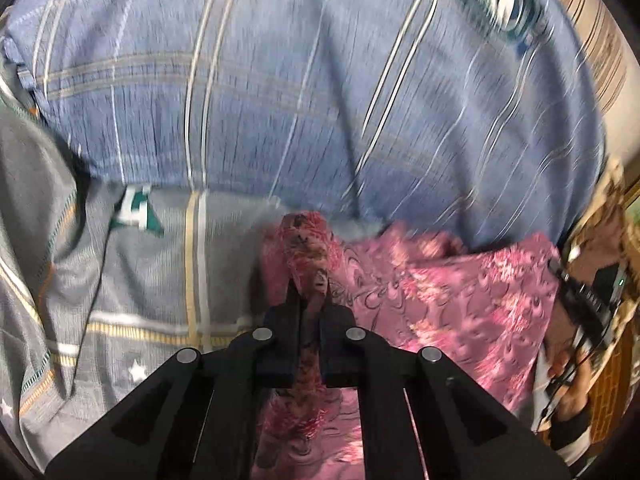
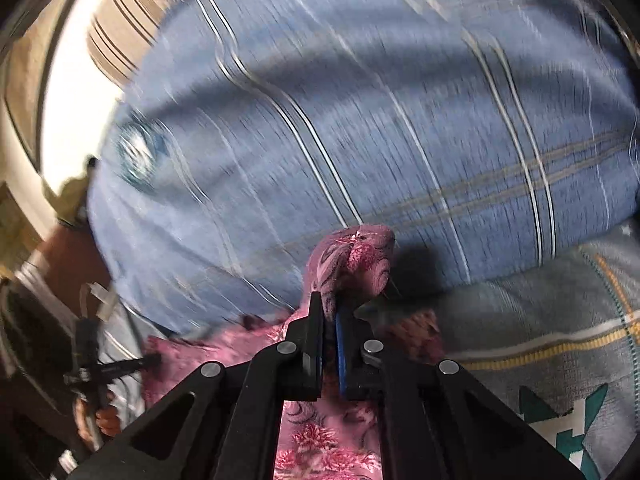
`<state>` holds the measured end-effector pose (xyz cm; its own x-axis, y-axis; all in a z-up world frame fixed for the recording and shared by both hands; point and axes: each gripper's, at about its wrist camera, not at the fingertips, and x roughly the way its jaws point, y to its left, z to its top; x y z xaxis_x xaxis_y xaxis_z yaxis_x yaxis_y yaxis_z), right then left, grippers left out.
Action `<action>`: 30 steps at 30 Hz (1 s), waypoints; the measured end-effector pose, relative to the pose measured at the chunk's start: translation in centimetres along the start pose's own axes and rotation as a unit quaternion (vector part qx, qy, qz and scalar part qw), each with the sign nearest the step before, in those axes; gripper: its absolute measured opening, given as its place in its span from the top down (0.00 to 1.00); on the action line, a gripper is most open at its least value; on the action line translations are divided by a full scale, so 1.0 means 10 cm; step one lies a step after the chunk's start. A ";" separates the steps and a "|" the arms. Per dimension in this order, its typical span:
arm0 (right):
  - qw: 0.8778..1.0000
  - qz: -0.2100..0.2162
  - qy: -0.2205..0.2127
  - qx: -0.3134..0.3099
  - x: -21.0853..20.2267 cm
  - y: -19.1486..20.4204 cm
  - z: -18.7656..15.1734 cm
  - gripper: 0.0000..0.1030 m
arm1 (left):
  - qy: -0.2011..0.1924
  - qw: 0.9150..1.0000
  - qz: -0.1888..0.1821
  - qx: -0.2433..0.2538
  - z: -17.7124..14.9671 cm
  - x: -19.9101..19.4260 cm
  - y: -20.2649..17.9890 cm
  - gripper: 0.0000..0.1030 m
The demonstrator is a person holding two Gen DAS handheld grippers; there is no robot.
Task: Fold small clothes
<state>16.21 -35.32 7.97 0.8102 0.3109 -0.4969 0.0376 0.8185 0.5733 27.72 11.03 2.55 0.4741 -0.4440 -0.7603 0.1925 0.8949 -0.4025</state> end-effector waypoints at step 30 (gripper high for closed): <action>0.985 0.031 0.090 0.144 -1.26 -0.38 -1.56 0.60 | 0.048 0.978 -0.115 -0.169 -1.33 -1.02 0.24 0.37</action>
<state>-3.23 -34.81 1.91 0.7009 0.4572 -0.5475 0.1772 0.6319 0.7545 11.86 17.11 2.58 0.3656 -0.6487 -0.6675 -0.0175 0.7122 -0.7017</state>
